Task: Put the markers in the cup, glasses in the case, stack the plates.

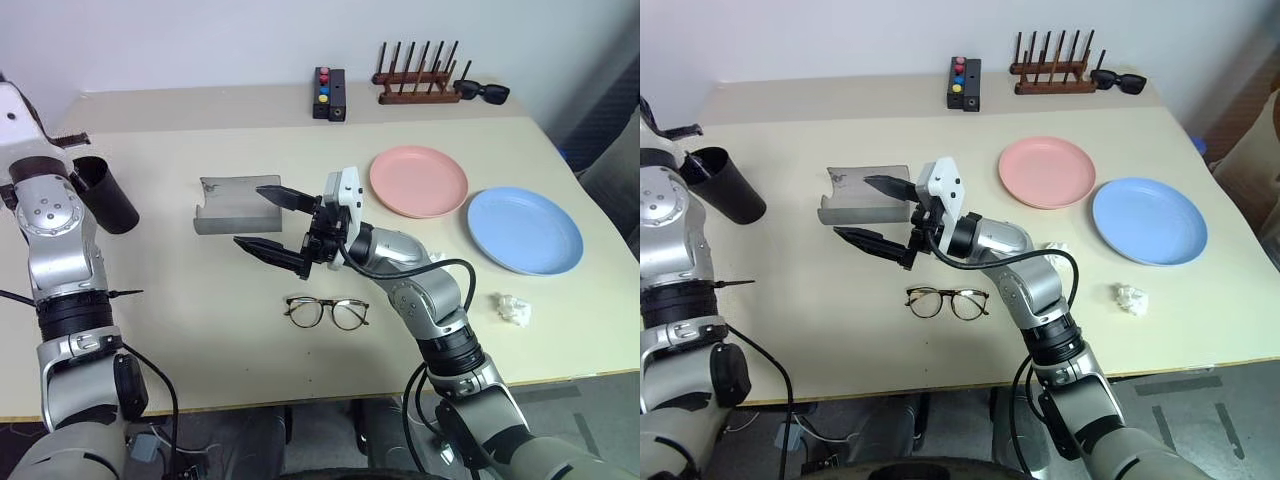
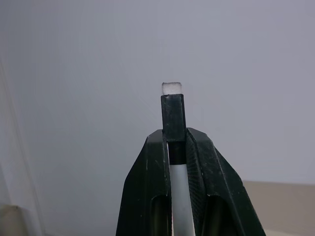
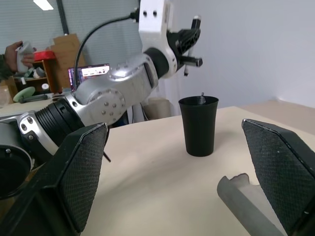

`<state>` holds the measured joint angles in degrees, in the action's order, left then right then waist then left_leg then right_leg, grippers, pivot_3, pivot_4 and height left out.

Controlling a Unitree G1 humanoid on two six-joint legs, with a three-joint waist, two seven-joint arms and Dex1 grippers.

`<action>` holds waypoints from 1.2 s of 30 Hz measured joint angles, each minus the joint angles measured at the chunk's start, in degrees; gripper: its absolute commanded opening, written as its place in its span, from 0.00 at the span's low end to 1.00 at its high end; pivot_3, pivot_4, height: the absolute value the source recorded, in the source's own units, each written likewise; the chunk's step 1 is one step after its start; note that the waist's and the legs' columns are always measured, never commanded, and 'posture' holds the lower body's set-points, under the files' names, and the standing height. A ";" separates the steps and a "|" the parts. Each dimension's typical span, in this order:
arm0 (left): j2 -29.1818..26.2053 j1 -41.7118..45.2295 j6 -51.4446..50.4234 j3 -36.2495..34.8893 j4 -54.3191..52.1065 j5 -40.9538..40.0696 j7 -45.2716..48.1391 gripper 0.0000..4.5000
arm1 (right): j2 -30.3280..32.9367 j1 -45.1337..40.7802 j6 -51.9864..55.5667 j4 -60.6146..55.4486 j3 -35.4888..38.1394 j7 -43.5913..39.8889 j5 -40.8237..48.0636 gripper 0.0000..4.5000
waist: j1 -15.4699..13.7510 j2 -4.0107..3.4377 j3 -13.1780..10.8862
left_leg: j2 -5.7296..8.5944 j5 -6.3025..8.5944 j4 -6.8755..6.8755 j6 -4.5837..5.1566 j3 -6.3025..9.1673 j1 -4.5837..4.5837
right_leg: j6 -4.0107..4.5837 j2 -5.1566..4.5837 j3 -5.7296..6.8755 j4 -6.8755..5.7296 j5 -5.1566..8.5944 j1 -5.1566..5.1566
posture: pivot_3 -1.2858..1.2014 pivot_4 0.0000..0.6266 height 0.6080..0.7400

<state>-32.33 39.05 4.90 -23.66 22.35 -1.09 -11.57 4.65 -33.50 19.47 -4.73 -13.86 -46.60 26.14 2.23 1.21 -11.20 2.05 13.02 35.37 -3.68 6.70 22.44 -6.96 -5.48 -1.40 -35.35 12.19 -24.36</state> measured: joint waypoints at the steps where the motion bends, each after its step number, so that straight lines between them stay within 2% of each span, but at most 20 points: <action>1: -0.07 0.03 1.15 0.01 1.65 0.07 0.03 0.01 | 0.00 0.00 0.00 0.00 0.09 0.04 0.00 1.00 | 0.03 0.00 0.00 | 0.00 0.00 0.00 0.00 0.00 0.00 | 0.00 0.00 0.00 -0.01 0.00 0.00 | 0.52 0.24 0.99; 9: -0.09 0.10 5.56 0.61 10.82 0.49 0.11 0.01 | 0.01 0.00 0.01 0.00 0.70 0.08 0.00 1.00 | 0.16 0.00 0.00 | 0.00 0.00 -0.01 0.00 0.01 0.00 | 0.00 0.00 0.00 -0.03 0.00 -0.01 | 0.52 0.24 0.99; 20: 0.30 -0.16 6.78 0.86 13.34 -0.76 0.46 0.01 | 0.00 0.00 0.10 0.00 0.70 0.00 0.01 1.00 | 0.17 0.00 0.00 | 0.00 0.00 -0.01 0.00 0.01 0.00 | 0.00 0.00 0.00 -0.04 0.00 -0.01 | 0.52 0.24 0.99; 23: 0.77 -0.56 6.59 0.83 13.34 -0.94 0.76 0.28 | -0.01 0.00 0.12 0.00 0.70 -0.04 0.02 1.00 | 0.16 0.00 0.00 | 0.00 0.00 -0.01 0.00 0.01 0.00 | 0.00 0.00 0.01 -0.04 0.00 -0.01 | 0.52 0.24 0.99; 27: 0.93 -0.68 5.64 0.83 13.27 -1.17 0.75 0.68 | -0.06 0.00 0.12 0.00 0.69 -0.06 0.01 1.00 | 0.18 0.00 0.00 | 0.00 0.00 -0.01 0.00 0.01 0.00 | 0.00 0.00 0.00 -0.05 0.00 -0.01 | 0.52 0.24 0.99; 36: 1.24 -1.16 4.17 0.66 10.68 -2.33 0.28 0.68 | -0.09 0.00 0.12 0.00 0.69 -0.36 0.02 1.00 | 0.18 0.00 0.00 | 0.00 0.00 -0.01 0.00 0.01 0.00 | 0.00 0.00 0.00 -0.05 0.00 -0.01 | 0.52 0.24 0.99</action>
<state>-31.09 37.89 9.07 -23.00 33.03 -3.43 -11.29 4.57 -33.50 19.60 -4.73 -13.17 -46.96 26.16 2.41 1.21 -11.20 2.05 13.02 35.36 -3.67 6.71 22.43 -6.96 -5.48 -1.39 -35.40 12.19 -24.37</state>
